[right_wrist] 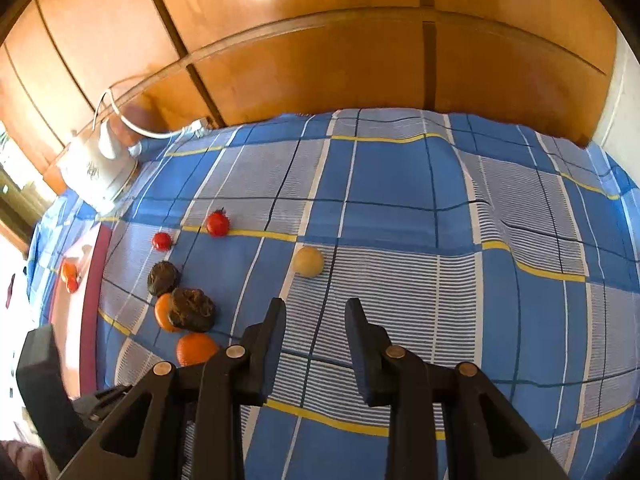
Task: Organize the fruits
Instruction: 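Reach the left gripper to the small yellow fruit and grasp it, then carry the yellow fruit into the tray while the right gripper grasps a dark brown fruit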
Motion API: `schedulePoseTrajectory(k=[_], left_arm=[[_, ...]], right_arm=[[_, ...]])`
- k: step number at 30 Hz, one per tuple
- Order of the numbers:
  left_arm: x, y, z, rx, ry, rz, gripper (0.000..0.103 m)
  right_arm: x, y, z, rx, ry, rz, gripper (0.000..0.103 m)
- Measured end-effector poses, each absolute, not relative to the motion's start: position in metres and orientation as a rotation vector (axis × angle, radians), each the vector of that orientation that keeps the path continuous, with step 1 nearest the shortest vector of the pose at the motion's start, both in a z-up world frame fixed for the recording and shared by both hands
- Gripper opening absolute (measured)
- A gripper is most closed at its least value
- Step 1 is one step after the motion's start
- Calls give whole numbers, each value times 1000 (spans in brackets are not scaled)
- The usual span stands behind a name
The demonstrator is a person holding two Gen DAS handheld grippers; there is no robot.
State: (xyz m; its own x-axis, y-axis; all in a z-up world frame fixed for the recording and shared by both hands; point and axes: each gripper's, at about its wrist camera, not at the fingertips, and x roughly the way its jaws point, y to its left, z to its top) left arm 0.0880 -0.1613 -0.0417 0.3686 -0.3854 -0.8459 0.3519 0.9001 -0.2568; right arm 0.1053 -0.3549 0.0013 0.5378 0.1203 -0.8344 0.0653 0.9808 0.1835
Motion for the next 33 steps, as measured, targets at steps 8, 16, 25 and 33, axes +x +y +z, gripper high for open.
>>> schedulePoseTrajectory(k=[8,16,25,33], left_arm=[[61,-108,-46,115,1011,-448,24],[61,-100,-58,52,971,-498,24],[60,-97,-60,35,959,-523,25],[62,-91,-59,-7,962,-541,25]], right_arm=[[104,-326,-12,111,1064,140,31],[103,-293,-23,78,1100,263,31],[127,-256,-32,205,1118,317,45],[150,-246,-51,248,1136,270,53]])
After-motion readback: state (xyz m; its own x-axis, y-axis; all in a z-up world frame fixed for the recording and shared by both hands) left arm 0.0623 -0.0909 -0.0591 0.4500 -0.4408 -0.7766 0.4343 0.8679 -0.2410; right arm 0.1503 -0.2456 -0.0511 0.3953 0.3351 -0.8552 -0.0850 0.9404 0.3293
